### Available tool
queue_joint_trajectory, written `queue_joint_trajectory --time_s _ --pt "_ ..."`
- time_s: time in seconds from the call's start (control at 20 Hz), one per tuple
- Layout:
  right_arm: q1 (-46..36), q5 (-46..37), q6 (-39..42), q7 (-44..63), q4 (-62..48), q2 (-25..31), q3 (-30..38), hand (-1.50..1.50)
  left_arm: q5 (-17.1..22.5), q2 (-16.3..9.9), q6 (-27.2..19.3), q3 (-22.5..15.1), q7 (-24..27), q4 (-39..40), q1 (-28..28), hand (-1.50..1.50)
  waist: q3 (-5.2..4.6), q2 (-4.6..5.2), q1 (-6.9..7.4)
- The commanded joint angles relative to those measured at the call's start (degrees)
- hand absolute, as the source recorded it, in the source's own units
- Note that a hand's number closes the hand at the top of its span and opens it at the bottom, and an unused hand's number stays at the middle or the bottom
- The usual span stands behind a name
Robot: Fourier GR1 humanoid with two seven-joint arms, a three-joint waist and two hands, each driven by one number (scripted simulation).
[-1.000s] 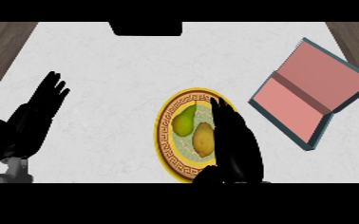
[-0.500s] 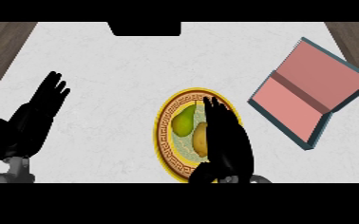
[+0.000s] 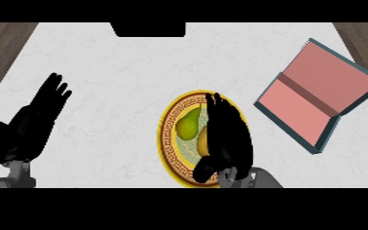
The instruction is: Pick the lemon from the plate and place it in the cardboard box
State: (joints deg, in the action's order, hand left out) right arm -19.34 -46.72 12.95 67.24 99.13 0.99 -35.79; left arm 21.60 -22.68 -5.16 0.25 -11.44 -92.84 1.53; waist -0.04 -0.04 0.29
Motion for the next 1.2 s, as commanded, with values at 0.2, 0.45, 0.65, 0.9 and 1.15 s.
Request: queue_joint_trajectory --time_s 0.2,0.45,0.65,0.9,1.15 --pt "-1.4 0.7 -0.3 11.6 -4.0 -0.9 -3.0 -1.5 -0.4 0.6 0.9 1.5 0.9 0.4 -0.6 0.0 0.01 -0.05 0.12" --pt "-1.9 1.3 0.0 9.4 -8.4 -0.9 0.5 -1.5 0.0 0.9 2.6 2.0 1.2 2.8 1.1 0.0 -0.01 0.09 -0.11" --pt "-3.5 2.1 -1.0 11.9 -11.1 -0.9 -1.7 -1.5 1.4 -0.8 4.9 3.4 0.2 1.0 -1.2 0.0 -0.01 0.04 0.45" --pt "-2.5 3.0 0.6 13.3 -8.6 -0.9 -2.8 -1.5 0.9 -0.3 4.4 4.0 -1.3 1.2 -0.4 0.0 0.01 -0.08 -0.05" --pt "-2.7 3.7 -1.1 9.4 -13.9 -0.9 -2.1 -1.5 -2.2 2.4 1.9 2.3 -0.9 0.7 1.1 0.0 0.02 0.0 0.02"
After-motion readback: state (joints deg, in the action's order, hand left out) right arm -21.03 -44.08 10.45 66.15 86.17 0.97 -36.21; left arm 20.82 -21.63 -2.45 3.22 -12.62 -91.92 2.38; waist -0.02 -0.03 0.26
